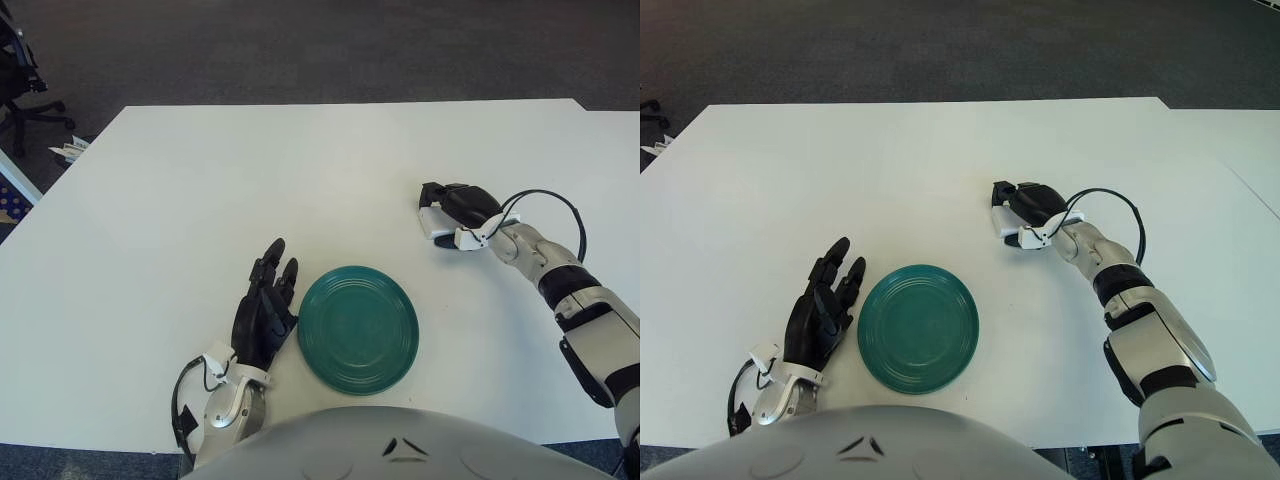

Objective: Put the charger into the plate.

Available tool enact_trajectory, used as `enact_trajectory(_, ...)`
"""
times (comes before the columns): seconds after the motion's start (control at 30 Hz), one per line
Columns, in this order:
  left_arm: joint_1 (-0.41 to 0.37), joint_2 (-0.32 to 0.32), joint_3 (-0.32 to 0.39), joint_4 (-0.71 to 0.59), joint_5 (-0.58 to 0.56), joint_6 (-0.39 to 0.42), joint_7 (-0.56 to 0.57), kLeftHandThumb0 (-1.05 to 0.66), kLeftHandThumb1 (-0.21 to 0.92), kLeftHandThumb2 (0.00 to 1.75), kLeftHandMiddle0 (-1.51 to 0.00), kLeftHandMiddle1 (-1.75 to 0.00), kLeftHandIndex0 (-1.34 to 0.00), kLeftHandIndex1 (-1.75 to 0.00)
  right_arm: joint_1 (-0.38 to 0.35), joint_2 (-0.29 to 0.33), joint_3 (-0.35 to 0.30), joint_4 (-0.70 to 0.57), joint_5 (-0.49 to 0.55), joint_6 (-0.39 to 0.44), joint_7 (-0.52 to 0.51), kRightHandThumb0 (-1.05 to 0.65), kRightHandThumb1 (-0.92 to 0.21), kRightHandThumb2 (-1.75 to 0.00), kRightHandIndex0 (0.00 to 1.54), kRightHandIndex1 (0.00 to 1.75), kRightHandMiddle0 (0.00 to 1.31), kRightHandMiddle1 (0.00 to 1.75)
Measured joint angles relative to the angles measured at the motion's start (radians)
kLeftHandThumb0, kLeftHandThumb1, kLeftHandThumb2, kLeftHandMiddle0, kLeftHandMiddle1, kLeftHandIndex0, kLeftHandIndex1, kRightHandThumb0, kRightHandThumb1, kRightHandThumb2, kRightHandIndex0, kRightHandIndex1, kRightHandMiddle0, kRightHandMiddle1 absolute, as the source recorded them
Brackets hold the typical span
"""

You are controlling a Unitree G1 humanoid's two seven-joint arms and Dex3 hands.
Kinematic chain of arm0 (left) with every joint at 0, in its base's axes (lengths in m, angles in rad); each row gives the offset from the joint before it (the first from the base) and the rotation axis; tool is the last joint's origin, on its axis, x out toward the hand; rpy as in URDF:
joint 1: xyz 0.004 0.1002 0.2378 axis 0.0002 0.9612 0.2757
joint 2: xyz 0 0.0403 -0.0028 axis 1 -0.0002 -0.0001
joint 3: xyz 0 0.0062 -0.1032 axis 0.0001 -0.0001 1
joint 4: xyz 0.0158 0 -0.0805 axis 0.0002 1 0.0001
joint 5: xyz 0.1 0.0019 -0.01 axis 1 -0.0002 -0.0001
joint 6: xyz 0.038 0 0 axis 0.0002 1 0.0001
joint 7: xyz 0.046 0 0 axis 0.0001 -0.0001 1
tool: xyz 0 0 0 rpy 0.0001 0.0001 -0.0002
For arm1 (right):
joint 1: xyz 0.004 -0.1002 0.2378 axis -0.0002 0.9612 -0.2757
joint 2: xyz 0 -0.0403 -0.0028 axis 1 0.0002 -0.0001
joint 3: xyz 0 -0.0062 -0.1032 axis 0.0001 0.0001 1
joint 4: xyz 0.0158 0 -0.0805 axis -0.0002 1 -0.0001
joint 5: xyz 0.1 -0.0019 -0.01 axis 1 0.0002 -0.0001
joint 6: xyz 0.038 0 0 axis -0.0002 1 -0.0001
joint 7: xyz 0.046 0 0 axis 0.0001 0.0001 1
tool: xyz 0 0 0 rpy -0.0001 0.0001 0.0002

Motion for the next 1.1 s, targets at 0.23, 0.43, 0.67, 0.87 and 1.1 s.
enact_trajectory(0.23,-0.008,0.001,0.002,0.009,-0.002,-0.006,-0.004,-1.03,0.92,1.03,-0.18,-0.01,0.00,-0.42,-0.002,0.000,0.008,0.009,-0.003,0.000,-0.004,-0.50,-0.25,-1.39,1.09,1.75,0.66,1.75)
enact_trajectory(0.43,-0.010,0.004,0.002,0.016,0.006,-0.016,-0.008,-1.03,0.92,1.03,-0.18,0.00,0.00,-0.42,-0.018,-0.001,0.033,0.023,-0.034,0.002,-0.023,-0.48,-0.31,-1.32,1.06,1.75,0.61,1.75)
enact_trajectory(0.67,-0.012,0.005,0.002,0.022,0.010,-0.024,-0.008,-1.04,0.92,1.03,-0.18,0.00,0.00,-0.41,-0.036,-0.001,0.061,0.033,-0.059,0.011,-0.042,-0.45,-0.41,-1.19,0.98,1.75,0.54,1.75)
enact_trajectory(0.87,-0.015,0.005,0.003,0.027,0.009,-0.026,-0.010,-1.04,0.92,1.02,-0.18,0.00,0.00,-0.41,-0.052,0.000,0.079,0.053,-0.069,0.032,-0.056,-0.44,-0.44,-1.15,0.93,1.75,0.51,1.75)
enact_trajectory(1.1,-0.019,0.007,0.005,0.030,0.011,-0.028,-0.010,-1.05,0.92,1.02,-0.17,0.00,0.00,-0.40,-0.068,0.003,0.091,0.064,-0.069,0.050,-0.063,-0.42,-0.50,-1.08,0.89,1.75,0.47,1.75)
